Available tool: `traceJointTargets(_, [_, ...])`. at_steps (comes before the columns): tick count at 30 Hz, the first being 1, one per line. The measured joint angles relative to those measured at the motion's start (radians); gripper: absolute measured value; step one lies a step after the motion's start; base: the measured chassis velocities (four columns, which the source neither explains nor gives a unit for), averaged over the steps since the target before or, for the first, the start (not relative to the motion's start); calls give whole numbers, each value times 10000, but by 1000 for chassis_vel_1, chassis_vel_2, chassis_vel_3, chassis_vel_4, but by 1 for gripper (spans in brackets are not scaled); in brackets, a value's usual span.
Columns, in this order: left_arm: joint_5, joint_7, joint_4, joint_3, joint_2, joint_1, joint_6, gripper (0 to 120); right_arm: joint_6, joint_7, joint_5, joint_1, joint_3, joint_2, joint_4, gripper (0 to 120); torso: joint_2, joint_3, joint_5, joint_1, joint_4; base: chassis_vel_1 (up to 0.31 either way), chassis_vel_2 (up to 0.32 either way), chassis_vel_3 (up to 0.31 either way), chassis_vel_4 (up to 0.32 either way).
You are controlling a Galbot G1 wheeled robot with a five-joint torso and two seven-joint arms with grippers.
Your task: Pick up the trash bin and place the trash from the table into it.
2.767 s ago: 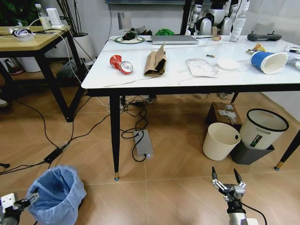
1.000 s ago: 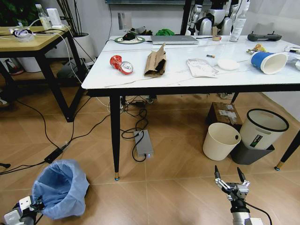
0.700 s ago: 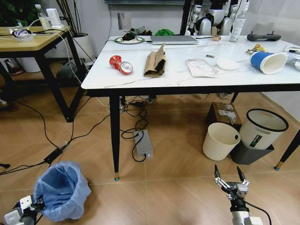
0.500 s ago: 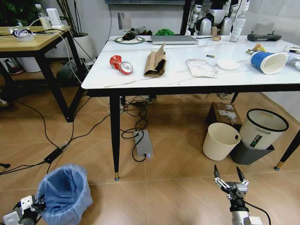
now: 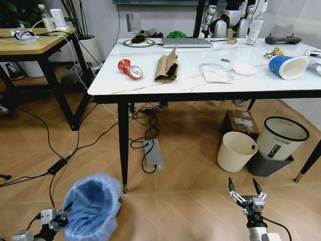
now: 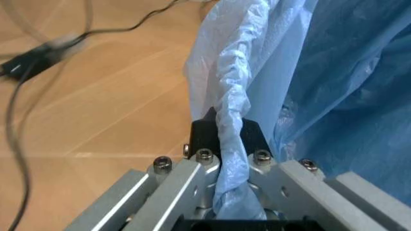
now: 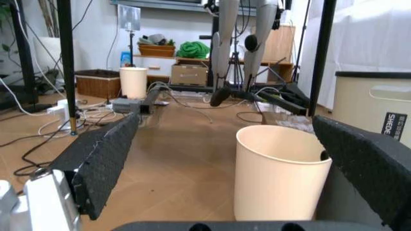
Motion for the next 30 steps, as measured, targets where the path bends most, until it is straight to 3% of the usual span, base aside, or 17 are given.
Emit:
traceJointTargets(6, [189, 311, -913, 451, 76, 307, -295, 0, 17, 13, -192, -131, 23, 128, 171, 100, 0, 0, -3, 0, 0, 0, 0, 0, 0])
traceJointTargets(8, [-325, -139, -1372, 933, 211, 456, -205, 0, 21, 21, -288, -221, 35, 187, 266, 100, 0, 0, -2, 0, 0, 0, 0, 0, 0])
traceJointTargets(19, [-523, -2106, -2577, 2305, 1010, 752, -597, 0, 34, 117, -470, -445, 211, 239, 548, 100, 1, 0, -2, 0, 0, 0, 0, 0, 0])
traceJointTargets(25, [-828, -2778, -3444, 3143, 1424, 1004, -217, 0, 46, 159, -603, -522, 285, 243, 581, 100, 0, 0, -1, 0, -1, 0, 0, 0, 0])
traceJointTargets(30, [-1989, -3441, -3954, 3906, 1775, 1123, 210, 0, 60, 206, -739, -520, 372, 248, 568, 100, 0, 0, -2, 0, 0, 0, 0, 0, 0])
